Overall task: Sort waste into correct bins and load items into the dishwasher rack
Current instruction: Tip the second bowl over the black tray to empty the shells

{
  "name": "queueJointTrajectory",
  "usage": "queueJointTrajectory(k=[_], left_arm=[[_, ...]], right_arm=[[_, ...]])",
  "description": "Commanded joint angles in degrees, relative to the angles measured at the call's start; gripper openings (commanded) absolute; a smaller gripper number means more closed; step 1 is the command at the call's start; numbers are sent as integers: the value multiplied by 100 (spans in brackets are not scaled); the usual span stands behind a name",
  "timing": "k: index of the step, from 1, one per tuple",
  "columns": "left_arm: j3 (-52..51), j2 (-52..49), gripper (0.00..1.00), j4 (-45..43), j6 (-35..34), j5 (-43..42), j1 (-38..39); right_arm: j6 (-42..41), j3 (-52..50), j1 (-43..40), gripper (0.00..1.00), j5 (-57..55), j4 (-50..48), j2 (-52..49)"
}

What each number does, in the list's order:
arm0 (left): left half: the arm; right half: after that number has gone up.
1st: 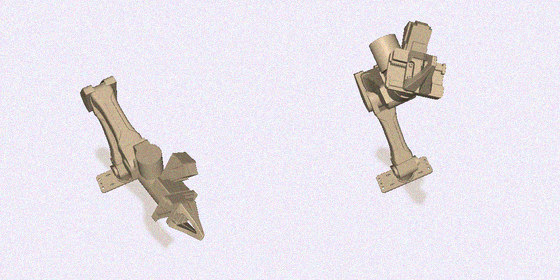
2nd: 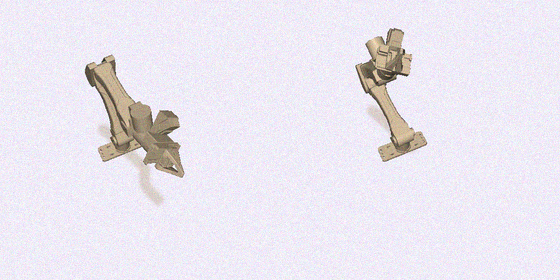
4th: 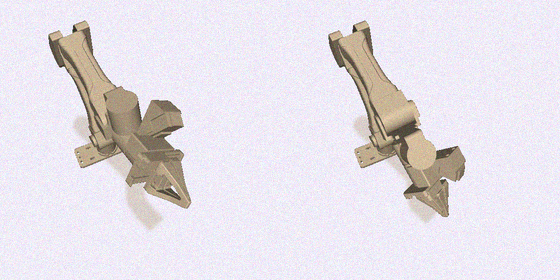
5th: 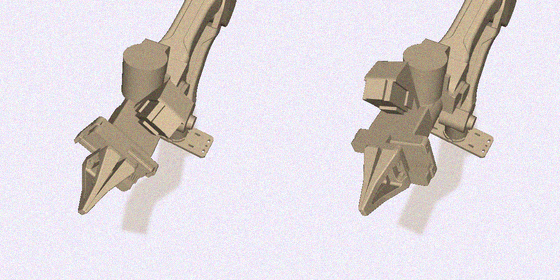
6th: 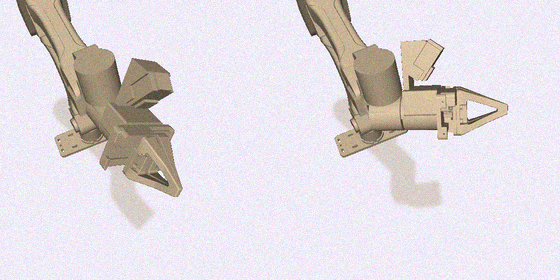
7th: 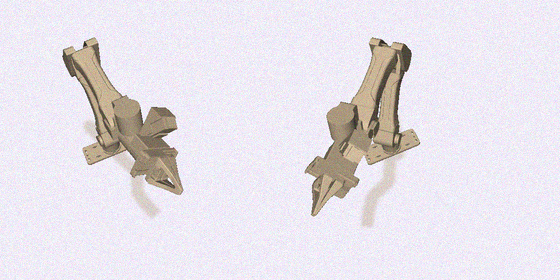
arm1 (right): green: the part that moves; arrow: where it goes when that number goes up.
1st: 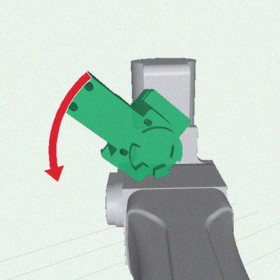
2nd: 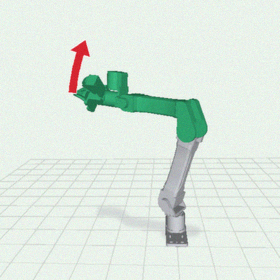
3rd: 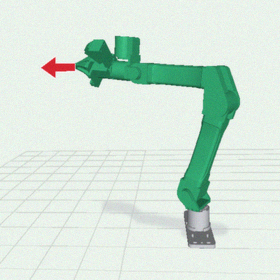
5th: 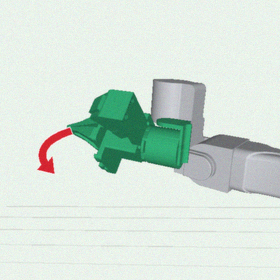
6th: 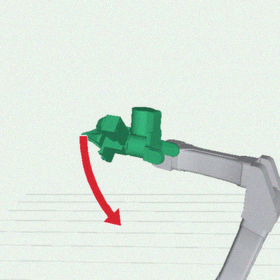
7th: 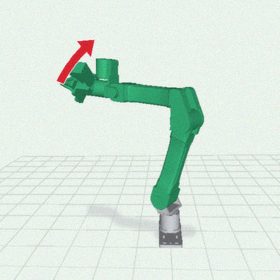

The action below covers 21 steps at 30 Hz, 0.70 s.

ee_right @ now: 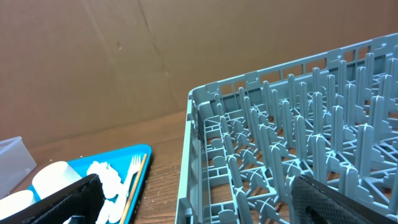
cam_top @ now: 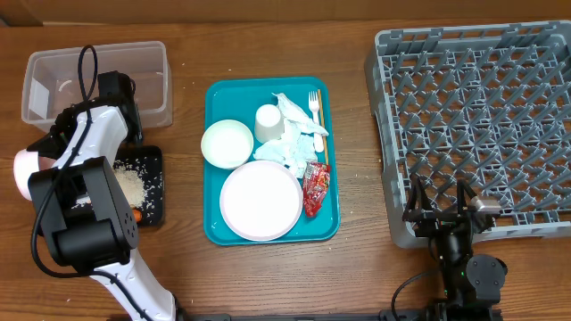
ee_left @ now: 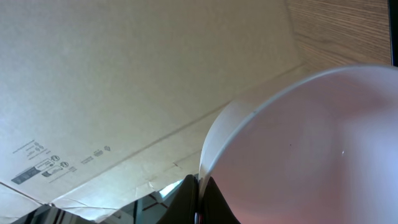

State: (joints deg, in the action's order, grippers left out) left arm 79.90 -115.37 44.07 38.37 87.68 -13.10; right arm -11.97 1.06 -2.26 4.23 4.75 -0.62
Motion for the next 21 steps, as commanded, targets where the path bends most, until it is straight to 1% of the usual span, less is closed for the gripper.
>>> queueJointTrajectory(k=[1, 2, 4, 6, 8, 11, 14, 19, 20, 21], left_arm=[[-7, -35, 4, -149, 192, -13, 22], [-7, -35, 4, -262, 179, -70, 15], [-7, -35, 4, -595, -92, -90, 0], [-4, -33, 4, -684, -138, -208, 0], [-4, -33, 4, -686, -262, -304, -2], [-4, -31, 4, -654, -715, -474, -20], [-4, 42, 4, -433, -955, -785, -74], [-2, 522, 4, 85, -1379, -1799, -354], [-2, 649, 4, 223, -1473, -2116, -444], [-2, 848, 4, 409, -1563, -2732, -612]], right_arm=[[-7, -59, -37, 100, -35, -26, 46], [-7, -59, -37, 100, -35, -26, 46], [-7, -59, -37, 100, -35, -26, 46], [-7, -59, -37, 100, -35, -26, 46], [-7, -59, -37, 100, -35, -24, 46], [-7, -59, -37, 100, -33, -26, 46], [-7, -59, -37, 100, -35, -26, 46], [-7, -59, -37, 100, -35, -26, 46], [-7, -59, -37, 100, -35, -26, 46], [-7, -59, -37, 100, -35, -26, 46]])
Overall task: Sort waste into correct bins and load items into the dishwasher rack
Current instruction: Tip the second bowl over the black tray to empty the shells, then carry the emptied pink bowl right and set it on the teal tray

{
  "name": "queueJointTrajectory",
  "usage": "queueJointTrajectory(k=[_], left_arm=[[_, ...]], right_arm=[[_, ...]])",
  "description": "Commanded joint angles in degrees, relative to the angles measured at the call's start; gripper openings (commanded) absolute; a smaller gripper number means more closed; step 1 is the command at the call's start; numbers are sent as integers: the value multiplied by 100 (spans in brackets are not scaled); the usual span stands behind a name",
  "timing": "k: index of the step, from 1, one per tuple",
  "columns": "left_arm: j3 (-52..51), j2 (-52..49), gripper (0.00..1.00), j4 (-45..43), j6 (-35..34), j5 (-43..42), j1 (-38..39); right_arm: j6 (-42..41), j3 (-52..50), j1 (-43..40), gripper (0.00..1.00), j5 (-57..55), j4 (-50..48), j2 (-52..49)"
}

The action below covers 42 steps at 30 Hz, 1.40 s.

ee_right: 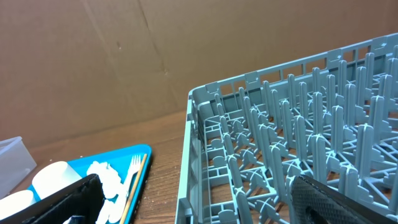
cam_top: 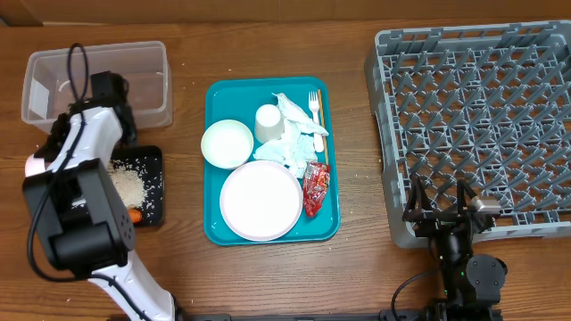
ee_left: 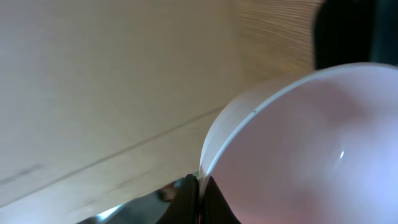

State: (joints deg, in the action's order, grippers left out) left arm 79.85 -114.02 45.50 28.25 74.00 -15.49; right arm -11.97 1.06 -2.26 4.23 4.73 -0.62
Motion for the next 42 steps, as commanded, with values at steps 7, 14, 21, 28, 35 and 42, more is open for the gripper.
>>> queueJointTrajectory(k=[7, 14, 21, 28, 35, 42], left_arm=[[2, 1670, 4, 769, -544, -5652, -1565], [26, 2297, 4, 763, -507, -8738, -2385], [31, 2317, 4, 490, 114, -12736, -2275], [22, 2304, 4, -168, 111, -13466, -1248], [22, 1971, 4, -1582, -330, -12321, 409], [24, 1478, 4, -3401, -3646, -8515, 1294]], right_arm=[[-7, -59, -37, 100, -33, -24, 46], [-7, -59, -37, 100, -35, -24, 46], [-7, -59, -37, 100, -35, -24, 46], [-7, -59, -37, 100, -35, -24, 46], [-7, -59, -37, 100, -35, -24, 46], [-7, -59, -37, 100, -35, -24, 46]])
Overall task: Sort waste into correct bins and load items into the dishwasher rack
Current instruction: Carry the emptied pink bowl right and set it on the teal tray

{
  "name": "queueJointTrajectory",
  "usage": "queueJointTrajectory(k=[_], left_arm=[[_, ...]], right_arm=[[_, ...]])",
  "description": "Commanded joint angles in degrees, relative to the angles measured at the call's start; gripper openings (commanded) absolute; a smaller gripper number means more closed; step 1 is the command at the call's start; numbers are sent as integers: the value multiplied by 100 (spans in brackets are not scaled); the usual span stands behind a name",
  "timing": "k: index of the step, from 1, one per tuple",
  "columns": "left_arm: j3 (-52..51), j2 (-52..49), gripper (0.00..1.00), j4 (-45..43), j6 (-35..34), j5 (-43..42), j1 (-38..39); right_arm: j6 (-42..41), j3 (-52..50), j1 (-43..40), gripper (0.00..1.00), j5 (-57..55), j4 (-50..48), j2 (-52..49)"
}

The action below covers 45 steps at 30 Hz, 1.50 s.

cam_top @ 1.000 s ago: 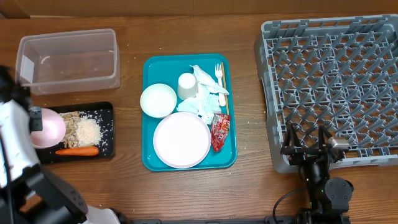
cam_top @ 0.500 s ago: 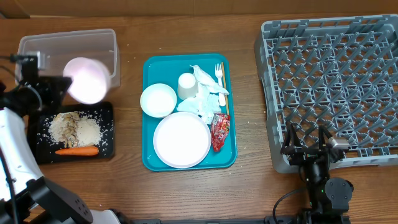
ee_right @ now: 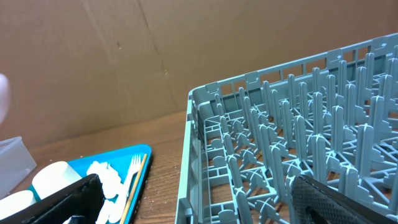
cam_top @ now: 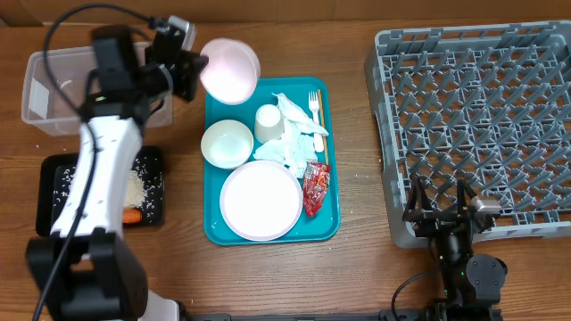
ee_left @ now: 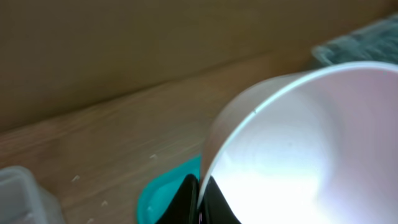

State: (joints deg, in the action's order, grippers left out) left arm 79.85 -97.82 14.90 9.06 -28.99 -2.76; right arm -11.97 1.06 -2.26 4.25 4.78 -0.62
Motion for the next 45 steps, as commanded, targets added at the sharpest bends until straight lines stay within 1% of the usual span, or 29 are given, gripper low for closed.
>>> queueJointTrajectory(k=[1, 3, 6, 13, 17, 21, 23, 30, 31, 32, 33, 34, 35, 41, 45], left_arm=[[24, -173, 4, -542, -1917, 1779, 24], [24, -243, 4, -798, -2387, 1757, 48], [24, -439, 4, -765, -2544, 1757, 151], [24, -1233, 4, -505, -2538, 1768, 632], [24, -1499, 4, -610, -2540, 2107, 793], [22, -1547, 4, -487, -2538, 2750, 815], [22, -1547, 4, -343, -2538, 2927, 815], [22, -1547, 4, 247, -2540, 2944, 817], [22, -1547, 6, 286, -2540, 2942, 817], [22, -1547, 11, 310, -2540, 2940, 817], [22, -1547, 20, 330, -2540, 2935, 817], [22, -1547, 31, 354, -2540, 2909, 817], [22, -1547, 33, 376, -2540, 2894, 817], [33, -1510, 40, 498, -2538, 2896, 817], [131, -1209, 40, 654, -2540, 2892, 817]], right_arm=[[-7, -59, -37, 100, -37, -28, 46], [-7, -59, -37, 100, -37, -28, 46], [-7, -59, -37, 100, -37, -28, 46], [-7, -59, -37, 100, -37, -28, 46], [-7, -59, -37, 100, -37, -28, 46], [-7, -59, -37, 100, -37, -28, 46], [-7, -59, -37, 100, -37, -28, 46], [-7, -59, -37, 100, -37, -26, 46], [-7, -59, -37, 100, -37, -28, 46], [-7, -59, -37, 100, -37, -28, 46], [-7, -59, -37, 100, -37, -28, 46], [-7, -59, -37, 100, -37, -28, 46], [-7, -59, -37, 100, -37, -28, 46], [-7, -59, -37, 100, -35, -28, 46], [-7, -59, -37, 100, -37, -28, 46]])
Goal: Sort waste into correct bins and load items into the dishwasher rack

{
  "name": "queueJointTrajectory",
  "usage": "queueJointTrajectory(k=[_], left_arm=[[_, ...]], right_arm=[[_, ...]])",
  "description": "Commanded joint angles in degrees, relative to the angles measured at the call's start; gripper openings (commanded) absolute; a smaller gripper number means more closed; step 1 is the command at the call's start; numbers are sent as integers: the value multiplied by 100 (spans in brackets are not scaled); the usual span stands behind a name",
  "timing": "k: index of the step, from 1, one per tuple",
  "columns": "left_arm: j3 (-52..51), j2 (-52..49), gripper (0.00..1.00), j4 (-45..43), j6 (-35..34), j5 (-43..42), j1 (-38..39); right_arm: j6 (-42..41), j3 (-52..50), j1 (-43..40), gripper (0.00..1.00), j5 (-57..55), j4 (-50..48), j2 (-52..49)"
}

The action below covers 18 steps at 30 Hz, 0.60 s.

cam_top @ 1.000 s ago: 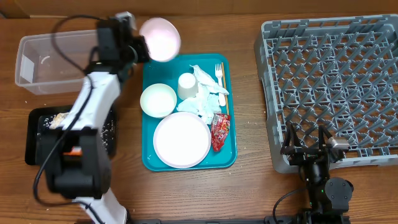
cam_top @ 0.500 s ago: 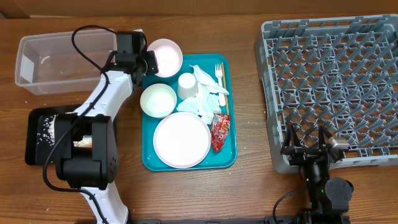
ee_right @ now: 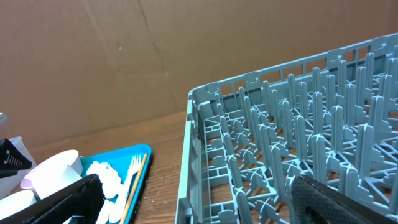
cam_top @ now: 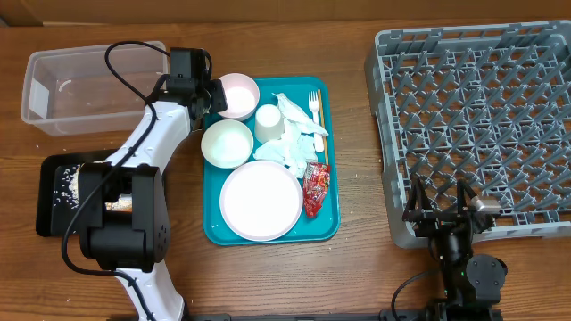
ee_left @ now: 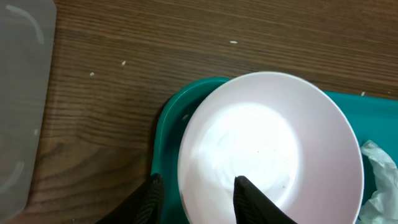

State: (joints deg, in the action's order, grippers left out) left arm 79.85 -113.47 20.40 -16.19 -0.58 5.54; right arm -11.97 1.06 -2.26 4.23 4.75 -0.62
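An empty pink bowl (ee_left: 270, 146) sits upright on the far left corner of the teal tray (cam_top: 216, 234). My left gripper (ee_left: 199, 186) is open with the bowl's near rim between its fingers, one outside and one inside. On the tray also lie a white bowl (cam_top: 227, 143), a white cup (cam_top: 268, 120), a white plate (cam_top: 260, 201), crumpled napkins (cam_top: 290, 147), a fork (cam_top: 314, 105) and a red wrapper (cam_top: 316, 187). The grey dishwasher rack (cam_top: 482, 125) stands at the right. My right gripper (ee_right: 196, 186) is open at the rack's near edge, holding nothing.
A clear plastic bin (cam_top: 89, 85) stands at the far left. In front of it is a black tray (cam_top: 55, 201) with rice grains, partly hidden under my left arm. Bare wood lies between the teal tray and the rack.
The pink bowl was held in the air off the teal tray's far left corner. It now rests on that corner, and my left gripper has opened around its rim.
My left gripper held the pink bowl tilted at the left of the black tray that holds rice, and again shortly after. Then it held the bowl up by the teal tray's far corner. Now the bowl sits on the tray, released. The right arm stayed still.
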Motion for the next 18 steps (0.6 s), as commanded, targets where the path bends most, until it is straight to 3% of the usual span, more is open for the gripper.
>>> queueJointTrajectory(k=[1, 6, 10, 11, 12, 13, 18], left_arm=[[166, 492, 41, 170, -13, 52, -13], [234, 1567, 55, 704, -15, 59, -15], [236, 2813, 56, 1687, -13, 114, -26], [234, 2997, 60, 1840, -9, 129, -28], [234, 3187, 72, 2004, -11, 173, -31], [234, 3340, 100, 2157, -9, 236, -31], [234, 3595, 100, 3193, -15, 223, -26]], right_arm=[[-7, -59, -37, 100, -33, -26, 46], [-7, -59, -37, 100, -35, -26, 46], [-7, -59, -37, 100, -33, -26, 46], [-7, -59, -37, 100, -35, -26, 46], [-7, -59, -37, 100, -33, -26, 46], [-7, -59, -37, 100, -35, -24, 46], [-7, -59, -37, 100, -35, -26, 46]])
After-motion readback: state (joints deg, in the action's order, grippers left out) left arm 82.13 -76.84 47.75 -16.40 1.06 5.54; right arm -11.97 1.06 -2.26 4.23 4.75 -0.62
